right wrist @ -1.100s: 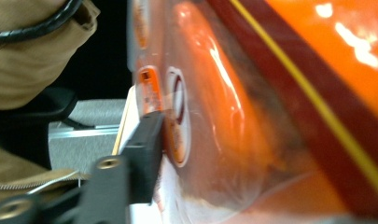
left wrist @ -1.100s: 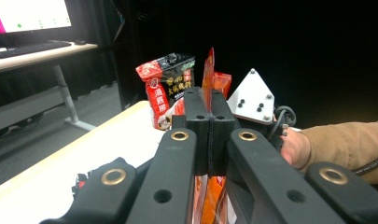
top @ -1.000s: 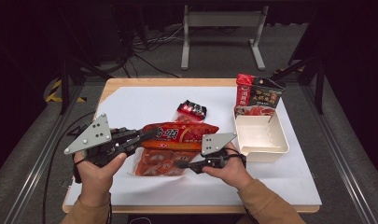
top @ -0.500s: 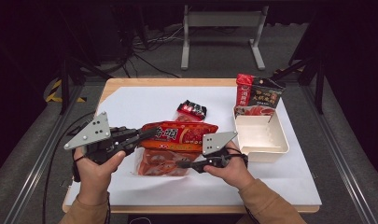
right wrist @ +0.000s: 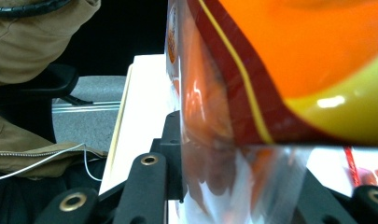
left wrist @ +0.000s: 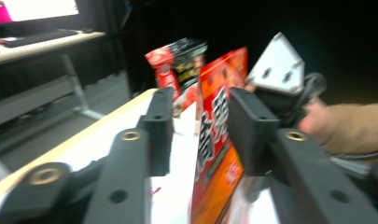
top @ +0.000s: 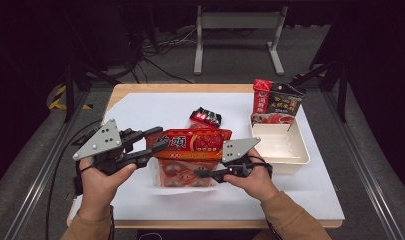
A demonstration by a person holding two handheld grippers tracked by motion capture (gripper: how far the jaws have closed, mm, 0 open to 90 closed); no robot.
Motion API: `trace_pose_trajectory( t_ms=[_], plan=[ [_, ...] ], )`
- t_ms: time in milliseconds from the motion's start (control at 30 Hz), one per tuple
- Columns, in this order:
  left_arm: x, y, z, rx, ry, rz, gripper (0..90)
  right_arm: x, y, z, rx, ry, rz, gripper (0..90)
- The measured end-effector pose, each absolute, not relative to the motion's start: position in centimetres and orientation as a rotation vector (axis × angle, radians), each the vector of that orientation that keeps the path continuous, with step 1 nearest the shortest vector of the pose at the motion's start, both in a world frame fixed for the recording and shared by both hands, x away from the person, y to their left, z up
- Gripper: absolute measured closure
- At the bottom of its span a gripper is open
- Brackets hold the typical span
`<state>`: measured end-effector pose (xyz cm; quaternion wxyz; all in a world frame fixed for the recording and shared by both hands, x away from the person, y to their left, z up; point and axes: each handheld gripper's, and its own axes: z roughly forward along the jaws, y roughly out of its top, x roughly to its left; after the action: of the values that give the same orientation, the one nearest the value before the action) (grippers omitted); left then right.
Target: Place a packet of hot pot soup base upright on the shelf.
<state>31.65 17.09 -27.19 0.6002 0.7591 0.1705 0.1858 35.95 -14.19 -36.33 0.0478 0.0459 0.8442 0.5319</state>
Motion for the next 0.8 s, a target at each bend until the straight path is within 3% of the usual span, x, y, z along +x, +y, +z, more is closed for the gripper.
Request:
trace_pose_trajectory(
  t_ms=[133, 267, 800],
  plan=[
    [32.0, 17.3, -27.5, 1.779, 0.438, 0.429, 38.2, 36.1, -15.1, -35.9, 0.183, 2.561, 1.61, 70.2],
    [32.2, 17.4, -27.8, 1.795, 0.467, 0.446, 30.6, 36.3, -16.3, -35.2, 0.215, 2.531, 1.605, 70.2],
    [35.0, 18.6, -31.3, 1.883, 0.627, 0.405, 23.6, 36.6, -21.2, -32.5, 0.433, 2.41, 1.653, 70.1]
  ],
)
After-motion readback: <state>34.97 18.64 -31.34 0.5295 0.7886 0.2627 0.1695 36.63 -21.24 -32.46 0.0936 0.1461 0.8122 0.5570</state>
